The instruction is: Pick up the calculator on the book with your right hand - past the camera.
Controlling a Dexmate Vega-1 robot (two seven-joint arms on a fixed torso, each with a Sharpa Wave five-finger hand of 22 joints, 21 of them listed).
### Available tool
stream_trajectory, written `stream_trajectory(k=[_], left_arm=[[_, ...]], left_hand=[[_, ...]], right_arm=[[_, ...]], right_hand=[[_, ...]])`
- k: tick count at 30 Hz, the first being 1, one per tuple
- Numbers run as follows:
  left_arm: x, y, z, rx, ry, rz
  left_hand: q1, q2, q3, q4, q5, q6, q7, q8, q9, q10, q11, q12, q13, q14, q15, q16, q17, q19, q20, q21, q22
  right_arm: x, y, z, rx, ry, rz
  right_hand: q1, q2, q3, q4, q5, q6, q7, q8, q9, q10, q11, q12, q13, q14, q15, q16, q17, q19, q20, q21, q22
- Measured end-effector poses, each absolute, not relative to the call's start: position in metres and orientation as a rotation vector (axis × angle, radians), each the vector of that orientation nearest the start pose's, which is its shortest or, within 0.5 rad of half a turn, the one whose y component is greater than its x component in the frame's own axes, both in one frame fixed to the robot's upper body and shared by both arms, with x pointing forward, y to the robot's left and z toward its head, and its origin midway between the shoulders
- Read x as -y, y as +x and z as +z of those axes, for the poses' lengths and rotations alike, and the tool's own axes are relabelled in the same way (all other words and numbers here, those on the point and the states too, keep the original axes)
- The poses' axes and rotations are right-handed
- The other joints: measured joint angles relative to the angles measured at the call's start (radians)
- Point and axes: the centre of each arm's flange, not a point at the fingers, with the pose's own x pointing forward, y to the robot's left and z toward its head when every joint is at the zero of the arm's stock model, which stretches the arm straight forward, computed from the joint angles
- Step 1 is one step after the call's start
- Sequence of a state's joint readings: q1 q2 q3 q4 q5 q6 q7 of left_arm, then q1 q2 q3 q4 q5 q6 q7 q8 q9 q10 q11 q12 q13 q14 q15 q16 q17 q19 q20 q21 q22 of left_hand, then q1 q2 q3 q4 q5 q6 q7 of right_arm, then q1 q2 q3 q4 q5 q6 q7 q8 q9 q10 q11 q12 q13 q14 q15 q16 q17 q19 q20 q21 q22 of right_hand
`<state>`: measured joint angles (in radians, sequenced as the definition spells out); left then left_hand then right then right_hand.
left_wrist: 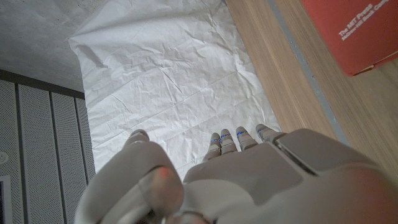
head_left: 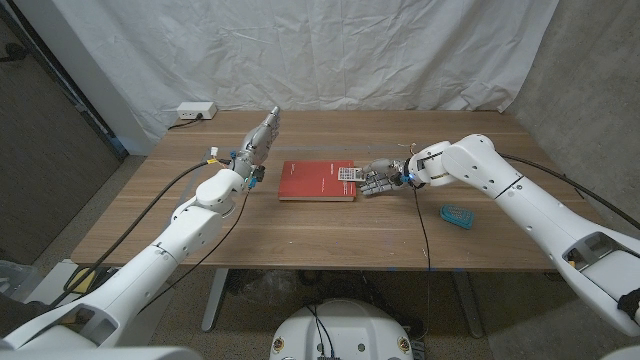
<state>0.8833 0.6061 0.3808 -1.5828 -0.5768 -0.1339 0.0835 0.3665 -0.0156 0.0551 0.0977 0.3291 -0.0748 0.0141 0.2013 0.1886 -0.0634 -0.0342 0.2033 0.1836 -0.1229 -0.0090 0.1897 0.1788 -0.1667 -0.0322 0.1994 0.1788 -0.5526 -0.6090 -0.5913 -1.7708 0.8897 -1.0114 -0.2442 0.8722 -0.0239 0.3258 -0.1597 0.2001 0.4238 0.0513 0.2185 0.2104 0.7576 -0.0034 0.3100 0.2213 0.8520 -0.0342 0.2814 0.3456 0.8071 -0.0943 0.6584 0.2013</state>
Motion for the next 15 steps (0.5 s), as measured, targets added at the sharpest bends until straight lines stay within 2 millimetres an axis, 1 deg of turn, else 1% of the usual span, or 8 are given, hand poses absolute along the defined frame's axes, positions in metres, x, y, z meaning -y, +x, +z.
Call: stream_trajectory(k=[3, 5, 8, 11, 12, 13, 14, 15], left_arm=[[-0.2589, 0.6163, 0.0116, 0.613, 0.088, -0.227], [-0.2589, 0.6173, 0.0108, 0.610, 0.087, -0.227], [-0.2592, 0.6181, 0.0103, 0.608, 0.087, -0.226], [-0.2591, 0.6189, 0.0098, 0.606, 0.085, -0.226], [-0.2590, 0.6191, 0.0099, 0.607, 0.084, -0.226], [-0.2591, 0.6191, 0.0099, 0.606, 0.084, -0.226], [-0.2591, 0.6193, 0.0103, 0.607, 0.084, -0.225], [-0.2591, 0.6195, 0.0103, 0.607, 0.083, -0.225]], left_hand=[[0.000, 0.000, 0.000, 0.000, 0.000, 0.000, 0.000, 0.000, 0.000, 0.000, 0.000, 0.000, 0.000, 0.000, 0.000, 0.000, 0.000, 0.000, 0.000, 0.000, 0.000], [0.000, 0.000, 0.000, 0.000, 0.000, 0.000, 0.000, 0.000, 0.000, 0.000, 0.000, 0.000, 0.000, 0.000, 0.000, 0.000, 0.000, 0.000, 0.000, 0.000, 0.000], [0.000, 0.000, 0.000, 0.000, 0.000, 0.000, 0.000, 0.000, 0.000, 0.000, 0.000, 0.000, 0.000, 0.000, 0.000, 0.000, 0.000, 0.000, 0.000, 0.000, 0.000], [0.000, 0.000, -0.003, 0.003, 0.000, 0.000, 0.000, 0.000, 0.000, 0.000, 0.000, 0.000, 0.000, 0.000, 0.000, 0.000, 0.000, 0.000, 0.000, 0.000, 0.000], [0.000, 0.000, -0.003, 0.003, 0.000, 0.000, 0.000, 0.000, 0.000, 0.000, 0.000, 0.000, 0.000, 0.000, 0.000, 0.000, 0.000, 0.000, 0.000, 0.000, 0.000], [0.000, 0.000, -0.003, 0.003, 0.000, 0.000, 0.000, 0.000, 0.000, 0.000, 0.000, 0.000, 0.000, 0.000, 0.000, 0.000, 0.000, 0.000, 0.000, 0.000, 0.000], [0.000, 0.000, -0.003, 0.003, 0.000, 0.000, 0.000, 0.000, 0.000, 0.000, 0.000, 0.000, 0.000, 0.000, 0.000, 0.000, 0.000, 0.000, 0.000, 0.000, 0.000], [0.000, 0.000, -0.003, 0.003, 0.000, 0.000, 0.000, 0.000, 0.000, 0.000, 0.000, 0.000, 0.000, 0.000, 0.000, 0.000, 0.000, 0.000, 0.000, 0.000, 0.000]], right_arm=[[0.1612, 0.6144, -0.0035, -0.214, -0.334, 0.334], [0.1611, 0.6150, -0.0033, -0.215, -0.336, 0.331], [0.1597, 0.6165, -0.0032, -0.217, -0.338, 0.329], [0.1590, 0.6178, -0.0034, -0.219, -0.340, 0.326], [0.1585, 0.6184, -0.0034, -0.220, -0.342, 0.325], [0.1583, 0.6185, -0.0034, -0.220, -0.341, 0.326], [0.1582, 0.6191, -0.0034, -0.221, -0.343, 0.324], [0.1580, 0.6195, -0.0034, -0.222, -0.344, 0.323]], right_hand=[[0.011, 0.002, 0.000, 0.000, 0.000, 0.002, -0.001, 0.000, 0.002, 0.010, -0.006, 0.002, 0.001, 0.000, 0.000, 0.004, 0.007, -0.003, -0.001, 0.000, 0.001], [0.019, 0.010, 0.000, 0.000, 0.000, 0.011, -0.003, 0.004, 0.002, 0.023, -0.013, 0.012, 0.005, 0.002, -0.002, 0.011, 0.016, -0.003, -0.001, 0.008, 0.006], [0.031, 0.008, 0.000, 0.000, 0.000, 0.015, -0.007, 0.004, 0.002, 0.028, -0.017, 0.014, 0.005, 0.013, -0.012, 0.020, 0.027, -0.010, 0.007, 0.012, 0.014], [0.032, 0.008, 0.000, 0.000, 0.000, 0.018, -0.010, 0.004, 0.002, 0.038, -0.020, 0.015, 0.009, 0.021, -0.021, 0.032, 0.037, -0.010, 0.007, 0.019, 0.020], [0.038, 0.015, 0.000, 0.000, 0.000, 0.025, -0.010, 0.004, 0.002, 0.039, -0.020, 0.015, 0.009, 0.025, -0.024, 0.040, 0.041, -0.012, 0.005, 0.024, 0.023], [0.045, 0.013, 0.000, 0.000, 0.000, 0.028, -0.010, 0.004, 0.002, 0.044, -0.025, 0.016, 0.009, 0.029, -0.029, 0.047, 0.047, -0.012, 0.005, 0.030, 0.027], [0.044, 0.014, 0.000, 0.000, 0.000, 0.029, -0.010, 0.010, 0.002, 0.047, -0.029, 0.019, 0.009, 0.032, -0.032, 0.053, 0.052, -0.012, 0.005, 0.035, 0.031], [0.045, 0.014, -0.004, 0.000, 0.000, 0.036, -0.010, 0.011, 0.002, 0.053, -0.026, 0.020, 0.012, 0.036, -0.036, 0.060, 0.057, -0.012, 0.005, 0.040, 0.035]])
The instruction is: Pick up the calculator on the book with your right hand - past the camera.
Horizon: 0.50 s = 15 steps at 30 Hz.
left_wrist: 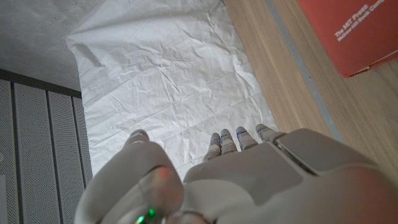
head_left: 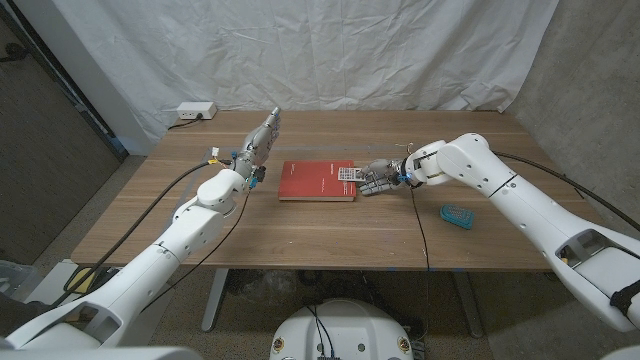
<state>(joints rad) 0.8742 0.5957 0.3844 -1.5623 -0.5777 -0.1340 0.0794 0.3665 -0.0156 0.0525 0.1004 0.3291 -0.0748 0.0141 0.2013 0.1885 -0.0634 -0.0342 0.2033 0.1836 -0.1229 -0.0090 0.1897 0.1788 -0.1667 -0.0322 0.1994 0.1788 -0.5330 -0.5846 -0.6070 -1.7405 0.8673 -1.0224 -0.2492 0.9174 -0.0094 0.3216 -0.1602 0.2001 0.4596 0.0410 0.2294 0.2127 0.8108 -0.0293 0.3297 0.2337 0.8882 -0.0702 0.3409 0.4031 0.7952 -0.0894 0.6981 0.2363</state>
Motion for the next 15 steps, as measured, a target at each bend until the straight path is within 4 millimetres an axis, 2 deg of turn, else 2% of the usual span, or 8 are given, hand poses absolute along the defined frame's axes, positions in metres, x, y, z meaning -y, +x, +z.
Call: stream_trajectory(k=[3, 11, 15], left_arm=[[-0.2590, 0.6198, 0.0106, 0.607, 0.083, -0.225], [-0.2575, 0.6211, 0.0122, 0.608, 0.082, -0.227], [-0.2567, 0.6220, 0.0125, 0.607, 0.080, -0.230]], left_hand=[[0.000, 0.000, 0.000, 0.000, 0.000, 0.000, 0.000, 0.000, 0.000, 0.000, 0.000, 0.000, 0.000, 0.000, 0.000, 0.000, 0.000, 0.000, 0.000, 0.000, 0.000], [0.000, 0.000, 0.000, 0.000, 0.000, 0.000, 0.000, 0.000, 0.000, 0.000, 0.000, 0.000, 0.000, 0.000, 0.000, 0.000, 0.000, 0.000, 0.000, 0.000, 0.000], [0.000, 0.000, -0.003, -0.003, 0.000, 0.000, 0.000, 0.000, 0.000, 0.000, 0.000, 0.000, 0.000, 0.000, 0.000, 0.000, 0.000, 0.000, 0.000, 0.000, 0.000]], right_arm=[[0.1576, 0.6203, -0.0032, -0.223, -0.346, 0.322], [0.1563, 0.6220, -0.0026, -0.225, -0.348, 0.321], [0.1563, 0.6224, -0.0026, -0.226, -0.349, 0.320]], right_hand=[[0.017, 0.007, -0.006, 0.002, 0.000, 0.012, -0.005, 0.004, 0.003, 0.020, -0.012, 0.007, 0.001, 0.018, -0.010, 0.022, 0.018, 0.000, 0.000, 0.018, 0.014], [0.051, 0.021, -0.006, 0.002, 0.000, 0.036, -0.018, 0.011, 0.004, 0.058, -0.024, 0.015, 0.011, 0.052, -0.044, 0.067, 0.053, 0.000, 0.000, 0.061, 0.048], [0.058, 0.027, -0.006, 0.002, 0.000, 0.050, -0.022, 0.012, 0.009, 0.080, -0.028, 0.023, 0.013, 0.055, -0.048, 0.073, 0.059, 0.000, 0.000, 0.078, 0.062]])
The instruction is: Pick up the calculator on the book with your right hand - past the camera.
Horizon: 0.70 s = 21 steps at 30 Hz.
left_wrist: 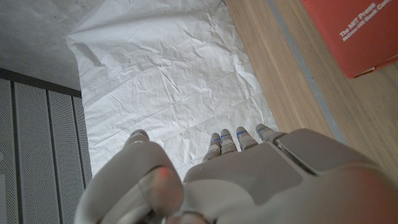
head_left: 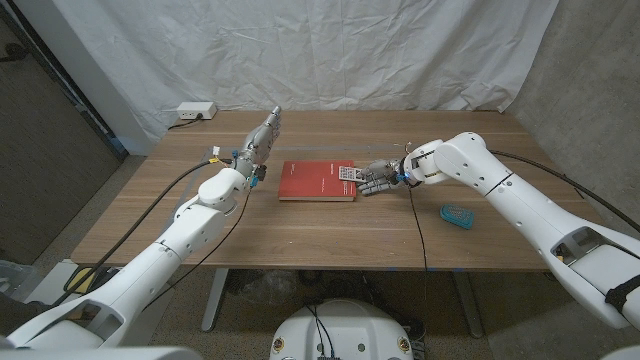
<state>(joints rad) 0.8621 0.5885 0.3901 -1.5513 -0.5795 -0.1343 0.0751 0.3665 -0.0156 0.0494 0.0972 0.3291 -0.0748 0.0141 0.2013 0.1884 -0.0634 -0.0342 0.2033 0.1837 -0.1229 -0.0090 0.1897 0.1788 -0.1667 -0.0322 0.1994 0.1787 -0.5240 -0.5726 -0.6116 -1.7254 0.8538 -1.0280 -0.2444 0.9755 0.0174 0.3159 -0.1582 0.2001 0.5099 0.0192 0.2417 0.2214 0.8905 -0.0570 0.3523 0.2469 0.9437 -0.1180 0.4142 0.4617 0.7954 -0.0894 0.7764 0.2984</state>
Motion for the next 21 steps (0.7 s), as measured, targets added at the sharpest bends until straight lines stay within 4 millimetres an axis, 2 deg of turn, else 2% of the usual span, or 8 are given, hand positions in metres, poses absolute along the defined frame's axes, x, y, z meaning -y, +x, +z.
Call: stream_trajectory(k=[4, 10, 16, 21], left_arm=[[-0.2565, 0.6225, 0.0123, 0.606, 0.078, -0.231], [-0.2564, 0.6225, 0.0123, 0.606, 0.077, -0.232], [-0.2566, 0.6222, 0.0120, 0.607, 0.075, -0.233], [-0.2572, 0.6221, 0.0115, 0.606, 0.075, -0.233]], left_hand=[[0.004, 0.004, 0.000, 0.000, 0.000, 0.000, 0.000, 0.000, 0.000, 0.000, 0.000, 0.000, 0.000, 0.000, 0.000, 0.000, 0.000, 0.000, 0.000, 0.000, 0.000], [0.004, 0.004, 0.000, 0.000, 0.000, 0.006, 0.006, 0.000, 0.000, 0.000, 0.000, 0.000, 0.000, 0.000, 0.000, 0.000, 0.000, 0.000, 0.000, 0.000, 0.000], [0.004, 0.004, -0.003, 0.003, 0.000, 0.006, 0.006, 0.000, 0.000, 0.000, 0.000, 0.000, 0.000, 0.000, 0.000, 0.000, 0.000, 0.000, 0.000, 0.000, 0.000], [0.004, 0.004, -0.004, 0.004, 0.000, 0.006, 0.006, 0.000, 0.000, 0.000, 0.000, 0.000, 0.000, 0.000, 0.000, 0.000, 0.000, 0.000, 0.000, 0.000, 0.000]], right_arm=[[0.1567, 0.6226, -0.0017, -0.225, -0.347, 0.318], [0.1571, 0.6226, -0.0008, -0.223, -0.344, 0.318], [0.1559, 0.6220, -0.0009, -0.219, -0.340, 0.320], [0.1548, 0.6213, -0.0004, -0.216, -0.339, 0.322]], right_hand=[[0.001, 0.001, -0.004, 0.004, 0.000, 0.015, -0.001, 0.010, 0.000, 0.021, 0.000, 0.008, 0.002, 0.013, -0.005, 0.004, 0.000, 0.000, 0.000, 0.019, 0.015], [0.026, 0.006, -0.004, 0.004, -0.001, 0.028, -0.014, 0.014, 0.004, 0.037, -0.009, 0.008, 0.007, 0.029, -0.018, 0.015, 0.005, 0.000, 0.000, 0.046, 0.038], [0.035, 0.015, -0.004, 0.004, -0.004, 0.039, -0.014, 0.018, 0.004, 0.053, -0.018, 0.009, 0.011, 0.036, -0.025, 0.019, 0.005, 0.000, 0.000, 0.066, 0.056], [0.047, 0.015, -0.004, 0.004, -0.008, 0.050, -0.014, 0.018, 0.009, 0.074, -0.044, 0.015, 0.016, 0.041, -0.030, 0.026, 0.009, 0.000, 0.000, 0.085, 0.074]])
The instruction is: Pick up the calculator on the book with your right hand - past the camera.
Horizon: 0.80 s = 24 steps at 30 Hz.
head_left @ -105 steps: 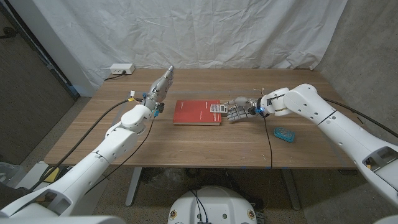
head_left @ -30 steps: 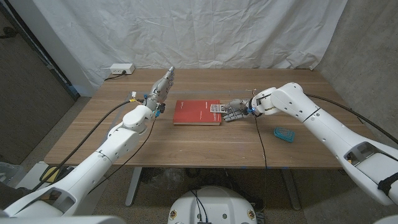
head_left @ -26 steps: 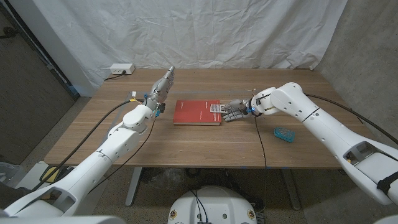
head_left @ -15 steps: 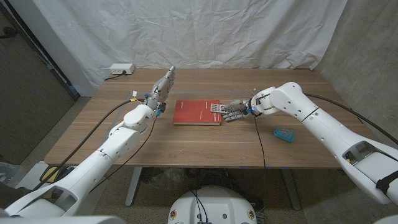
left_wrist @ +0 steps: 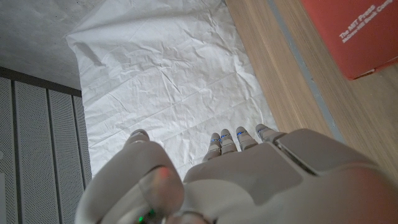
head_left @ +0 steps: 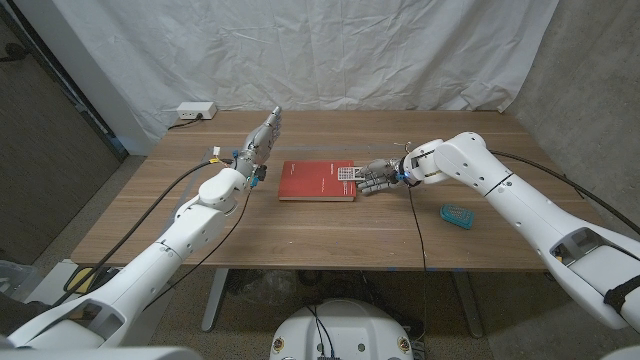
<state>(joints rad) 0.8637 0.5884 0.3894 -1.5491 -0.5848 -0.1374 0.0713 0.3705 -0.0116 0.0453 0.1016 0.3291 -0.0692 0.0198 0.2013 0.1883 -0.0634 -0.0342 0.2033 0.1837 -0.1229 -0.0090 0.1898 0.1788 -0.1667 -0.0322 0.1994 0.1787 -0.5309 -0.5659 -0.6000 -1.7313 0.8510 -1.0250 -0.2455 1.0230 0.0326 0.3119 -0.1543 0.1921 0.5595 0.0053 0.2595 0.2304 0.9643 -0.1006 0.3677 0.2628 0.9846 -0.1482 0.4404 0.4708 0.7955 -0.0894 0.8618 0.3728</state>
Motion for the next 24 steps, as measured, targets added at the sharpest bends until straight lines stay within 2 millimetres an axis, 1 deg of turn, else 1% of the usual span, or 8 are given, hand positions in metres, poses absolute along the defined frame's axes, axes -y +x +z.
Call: stream_trajectory(k=[3, 4, 5, 9, 11, 13, 15, 24], left_arm=[[-0.2580, 0.6218, 0.0110, 0.606, 0.074, -0.232], [-0.2583, 0.6218, 0.0109, 0.605, 0.072, -0.232], [-0.2583, 0.6218, 0.0109, 0.605, 0.072, -0.232], [-0.2592, 0.6211, 0.0109, 0.610, 0.067, -0.231], [-0.2597, 0.6210, 0.0104, 0.609, 0.066, -0.231], [-0.2599, 0.6210, 0.0102, 0.609, 0.066, -0.230], [-0.2604, 0.6208, 0.0102, 0.610, 0.065, -0.230], [-0.2628, 0.6197, 0.0099, 0.611, 0.066, -0.228]], left_hand=[[0.000, 0.000, -0.003, -0.003, 0.000, 0.000, 0.000, 0.000, 0.000, 0.000, 0.000, 0.000, 0.000, 0.000, 0.000, 0.000, 0.000, 0.000, 0.000, 0.000, 0.000], [0.000, 0.000, -0.003, -0.003, 0.000, 0.000, 0.000, 0.000, 0.000, 0.000, 0.000, 0.000, 0.000, 0.000, 0.000, 0.000, 0.000, 0.000, 0.000, 0.000, 0.000], [0.000, 0.000, -0.003, -0.003, 0.000, 0.000, 0.000, 0.000, 0.000, 0.000, 0.000, 0.000, 0.000, 0.000, 0.000, 0.000, 0.000, 0.000, 0.000, 0.000, 0.000], [0.000, 0.000, -0.003, -0.003, 0.000, 0.000, 0.000, 0.000, 0.000, 0.000, 0.000, 0.000, 0.000, 0.000, 0.000, 0.000, 0.000, 0.000, 0.000, 0.000, 0.000], [0.000, 0.000, -0.003, -0.003, 0.000, 0.000, 0.000, 0.000, 0.000, 0.000, 0.000, 0.000, 0.000, 0.000, 0.000, 0.000, 0.000, 0.000, 0.000, 0.000, 0.000], [0.000, 0.000, -0.003, -0.003, 0.000, 0.000, 0.000, 0.000, 0.000, 0.000, 0.000, 0.000, 0.000, 0.000, 0.000, 0.000, 0.000, 0.000, 0.000, 0.000, 0.000], [0.000, 0.000, -0.003, -0.003, 0.000, 0.000, 0.000, 0.000, 0.000, 0.000, 0.000, 0.000, 0.000, 0.000, 0.000, 0.000, 0.000, 0.000, 0.000, 0.000, 0.000], [0.003, 0.003, -0.003, -0.003, 0.000, 0.000, 0.000, 0.000, 0.000, 0.000, 0.000, 0.000, 0.000, 0.000, 0.000, 0.000, 0.000, 0.000, 0.000, 0.000, 0.000]], right_arm=[[0.1542, 0.6207, 0.0004, -0.211, -0.338, 0.319], [0.1541, 0.6206, 0.0004, -0.211, -0.338, 0.320], [0.1539, 0.6203, 0.0005, -0.208, -0.337, 0.316], [0.1538, 0.6199, 0.0009, -0.203, -0.334, 0.312], [0.1535, 0.6195, 0.0009, -0.201, -0.332, 0.311], [0.1535, 0.6194, 0.0010, -0.199, -0.331, 0.308], [0.1536, 0.6194, 0.0013, -0.197, -0.330, 0.306], [0.1529, 0.6177, 0.0027, -0.189, -0.326, 0.302]], right_hand=[[0.012, 0.012, 0.006, -0.006, 0.000, 0.004, -0.004, 0.000, 0.000, -0.002, -0.002, 0.000, 0.000, 0.000, 0.000, 0.004, 0.005, 0.000, 0.000, 0.005, 0.001], [0.016, 0.008, 0.006, -0.006, 0.000, 0.007, -0.007, 0.000, 0.000, 0.002, -0.006, 0.000, 0.000, 0.000, 0.000, 0.005, 0.006, 0.000, 0.000, 0.008, 0.001], [0.022, 0.014, 0.006, -0.006, 0.000, 0.007, -0.007, 0.000, 0.000, 0.002, -0.009, 0.000, 0.000, 0.000, 0.000, 0.008, 0.009, 0.000, 0.000, 0.008, 0.001], [0.042, 0.014, 0.010, -0.010, -0.004, 0.012, -0.012, 0.000, 0.001, 0.009, -0.016, 0.000, 0.005, 0.011, -0.004, 0.015, 0.014, 0.000, 0.000, 0.015, 0.001], [0.045, 0.017, 0.011, -0.011, -0.004, 0.016, -0.009, 0.000, 0.005, 0.012, -0.019, 0.000, 0.005, 0.011, -0.004, 0.018, 0.016, 0.000, 0.000, 0.023, 0.001], [0.047, 0.019, 0.014, -0.014, -0.004, 0.018, -0.007, 0.007, 0.005, 0.015, -0.021, 0.003, 0.007, 0.012, -0.004, 0.020, 0.019, 0.000, 0.000, 0.024, 0.001], [0.055, 0.017, 0.014, -0.014, -0.004, 0.022, -0.011, 0.008, 0.005, 0.018, -0.024, 0.007, 0.008, 0.018, -0.007, 0.022, 0.019, 0.000, 0.000, 0.031, 0.001], [0.068, 0.020, 0.014, -0.014, -0.005, 0.027, -0.009, 0.008, 0.005, 0.018, -0.025, 0.008, 0.015, 0.023, -0.012, 0.022, 0.023, 0.000, 0.000, 0.040, 0.006]])
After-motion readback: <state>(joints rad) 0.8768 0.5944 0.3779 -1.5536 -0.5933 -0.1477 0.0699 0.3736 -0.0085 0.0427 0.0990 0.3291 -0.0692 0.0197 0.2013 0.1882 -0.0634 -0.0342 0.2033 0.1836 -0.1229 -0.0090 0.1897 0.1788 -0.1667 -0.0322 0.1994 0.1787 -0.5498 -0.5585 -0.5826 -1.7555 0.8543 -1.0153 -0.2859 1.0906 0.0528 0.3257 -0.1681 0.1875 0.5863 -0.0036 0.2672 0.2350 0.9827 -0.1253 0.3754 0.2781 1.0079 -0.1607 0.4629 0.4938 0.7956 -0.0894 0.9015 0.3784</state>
